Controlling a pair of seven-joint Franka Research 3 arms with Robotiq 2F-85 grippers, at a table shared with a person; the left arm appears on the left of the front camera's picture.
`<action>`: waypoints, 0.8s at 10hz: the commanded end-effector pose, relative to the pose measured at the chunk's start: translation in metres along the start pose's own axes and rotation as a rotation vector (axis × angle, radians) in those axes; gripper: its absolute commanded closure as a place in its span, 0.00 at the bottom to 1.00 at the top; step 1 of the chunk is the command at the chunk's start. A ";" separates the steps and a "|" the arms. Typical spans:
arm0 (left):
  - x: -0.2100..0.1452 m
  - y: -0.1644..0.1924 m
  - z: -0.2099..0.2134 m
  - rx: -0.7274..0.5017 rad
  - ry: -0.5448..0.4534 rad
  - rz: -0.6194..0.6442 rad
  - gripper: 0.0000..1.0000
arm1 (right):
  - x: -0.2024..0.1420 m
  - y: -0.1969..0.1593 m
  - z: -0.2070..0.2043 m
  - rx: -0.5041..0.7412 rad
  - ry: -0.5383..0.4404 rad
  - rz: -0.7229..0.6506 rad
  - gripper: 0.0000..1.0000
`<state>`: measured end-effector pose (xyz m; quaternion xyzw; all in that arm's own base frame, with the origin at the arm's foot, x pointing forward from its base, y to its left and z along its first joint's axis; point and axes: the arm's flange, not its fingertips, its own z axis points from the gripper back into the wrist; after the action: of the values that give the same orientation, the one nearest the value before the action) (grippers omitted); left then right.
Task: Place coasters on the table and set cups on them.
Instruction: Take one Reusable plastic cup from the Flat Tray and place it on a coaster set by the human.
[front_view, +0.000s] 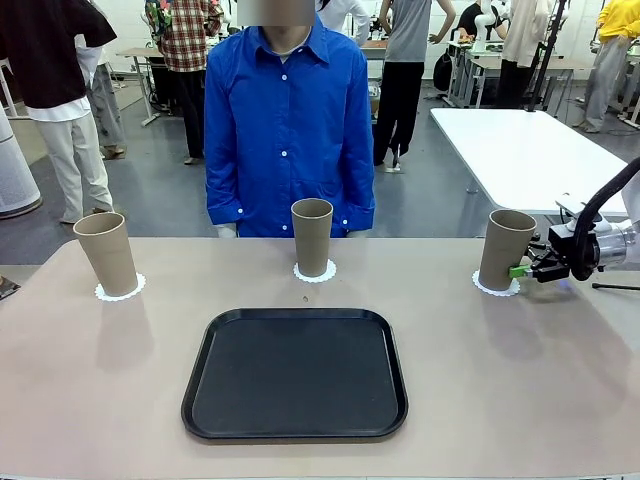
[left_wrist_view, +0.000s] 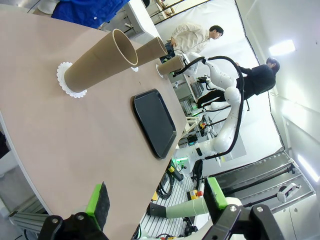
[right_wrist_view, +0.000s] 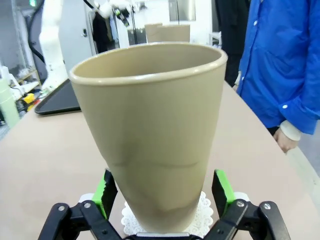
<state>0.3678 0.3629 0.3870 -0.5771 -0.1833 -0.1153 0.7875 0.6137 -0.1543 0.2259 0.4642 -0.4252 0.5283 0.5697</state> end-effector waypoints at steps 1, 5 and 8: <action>-0.002 -0.003 0.001 -0.003 0.010 -0.002 0.00 | 0.002 -0.009 0.004 0.029 -0.011 -0.010 0.00; -0.002 -0.003 0.001 -0.003 0.010 -0.002 0.00 | 0.002 -0.010 0.007 0.095 -0.005 -0.029 0.00; -0.002 -0.003 0.001 -0.003 0.010 -0.002 0.00 | 0.000 -0.014 0.011 0.101 0.009 -0.046 0.00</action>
<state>0.3678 0.3629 0.3870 -0.5771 -0.1833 -0.1153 0.7875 0.6185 -0.1609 0.2258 0.4910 -0.3992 0.5372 0.5576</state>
